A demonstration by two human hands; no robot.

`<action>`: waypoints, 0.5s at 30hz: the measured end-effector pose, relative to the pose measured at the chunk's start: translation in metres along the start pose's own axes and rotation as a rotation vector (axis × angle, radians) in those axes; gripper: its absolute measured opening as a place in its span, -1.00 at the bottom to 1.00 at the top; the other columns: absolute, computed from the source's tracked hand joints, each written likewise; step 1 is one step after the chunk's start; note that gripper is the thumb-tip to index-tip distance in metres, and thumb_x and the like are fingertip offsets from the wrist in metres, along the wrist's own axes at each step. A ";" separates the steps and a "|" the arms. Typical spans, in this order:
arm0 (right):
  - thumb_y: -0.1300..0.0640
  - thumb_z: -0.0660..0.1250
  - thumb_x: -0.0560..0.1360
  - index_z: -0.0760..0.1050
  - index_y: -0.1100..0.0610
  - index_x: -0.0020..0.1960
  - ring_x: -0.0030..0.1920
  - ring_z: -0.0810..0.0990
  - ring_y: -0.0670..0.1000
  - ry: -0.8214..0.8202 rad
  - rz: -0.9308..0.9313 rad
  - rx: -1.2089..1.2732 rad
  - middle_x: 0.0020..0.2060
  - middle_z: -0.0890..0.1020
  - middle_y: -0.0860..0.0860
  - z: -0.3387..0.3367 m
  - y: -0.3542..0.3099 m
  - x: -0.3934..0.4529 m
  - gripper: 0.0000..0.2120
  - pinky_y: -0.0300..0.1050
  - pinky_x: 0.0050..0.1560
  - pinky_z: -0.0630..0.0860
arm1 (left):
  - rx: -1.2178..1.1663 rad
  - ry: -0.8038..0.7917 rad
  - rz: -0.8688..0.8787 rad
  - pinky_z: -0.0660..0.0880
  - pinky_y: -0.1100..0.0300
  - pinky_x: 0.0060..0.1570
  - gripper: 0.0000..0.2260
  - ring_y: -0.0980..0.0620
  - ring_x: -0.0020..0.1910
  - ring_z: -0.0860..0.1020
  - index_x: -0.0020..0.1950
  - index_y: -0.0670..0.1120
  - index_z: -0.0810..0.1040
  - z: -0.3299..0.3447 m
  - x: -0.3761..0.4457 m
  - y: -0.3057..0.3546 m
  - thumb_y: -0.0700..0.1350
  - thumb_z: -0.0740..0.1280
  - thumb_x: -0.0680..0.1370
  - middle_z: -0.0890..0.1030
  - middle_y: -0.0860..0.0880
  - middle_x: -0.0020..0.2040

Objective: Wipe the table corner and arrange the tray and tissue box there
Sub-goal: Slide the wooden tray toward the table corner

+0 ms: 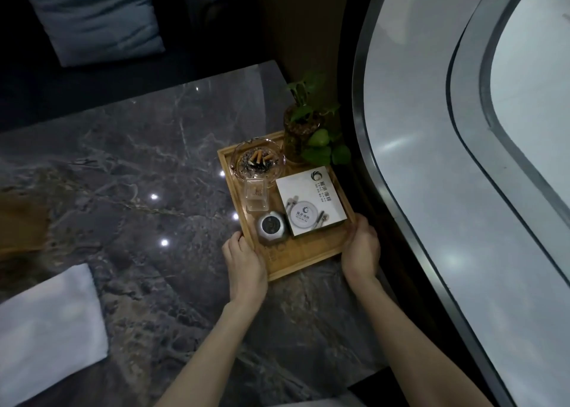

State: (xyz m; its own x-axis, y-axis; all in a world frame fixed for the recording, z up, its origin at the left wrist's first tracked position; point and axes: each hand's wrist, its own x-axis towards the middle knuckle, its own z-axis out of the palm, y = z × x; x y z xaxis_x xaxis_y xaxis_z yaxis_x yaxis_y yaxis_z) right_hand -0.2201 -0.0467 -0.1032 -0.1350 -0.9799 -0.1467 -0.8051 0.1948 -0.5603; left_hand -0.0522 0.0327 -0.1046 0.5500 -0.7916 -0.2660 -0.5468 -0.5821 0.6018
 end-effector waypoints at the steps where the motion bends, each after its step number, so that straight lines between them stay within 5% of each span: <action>1: 0.41 0.13 0.52 0.38 0.29 0.25 -0.02 0.56 0.26 -0.002 -0.019 -0.015 0.01 0.55 0.32 -0.001 0.000 0.000 -0.68 0.00 -0.07 0.50 | -0.018 0.004 -0.011 0.17 0.16 0.36 -0.70 0.01 0.35 0.14 0.31 -0.27 0.29 0.000 0.000 0.002 -0.24 0.08 0.58 0.27 -0.15 0.38; 9: 0.39 0.12 0.52 0.38 0.32 0.17 -0.03 0.58 0.25 -0.064 -0.019 0.016 -0.01 0.58 0.31 -0.011 -0.006 0.002 -0.76 0.02 -0.08 0.52 | -0.156 0.052 -0.095 0.37 0.16 0.07 -0.80 -0.03 0.03 0.42 0.15 -0.22 0.39 -0.008 -0.002 0.015 -0.30 0.06 0.58 0.43 -0.18 0.17; 15: 0.38 0.10 0.51 0.30 0.33 0.32 0.17 0.49 0.21 -0.293 0.069 0.167 0.18 0.52 0.27 -0.027 -0.018 0.014 -0.62 -0.12 0.09 0.41 | -0.142 0.071 -0.131 0.42 -0.01 0.08 -0.79 -0.19 0.06 0.50 0.16 -0.22 0.42 -0.016 -0.002 0.014 -0.26 0.08 0.58 0.53 -0.24 0.09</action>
State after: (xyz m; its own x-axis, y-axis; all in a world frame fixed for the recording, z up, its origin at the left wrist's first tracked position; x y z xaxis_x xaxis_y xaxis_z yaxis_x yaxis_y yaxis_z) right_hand -0.2232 -0.0655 -0.0733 0.0052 -0.9151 -0.4031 -0.6911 0.2881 -0.6629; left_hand -0.0508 0.0289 -0.0832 0.6562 -0.6931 -0.2983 -0.3758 -0.6430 0.6673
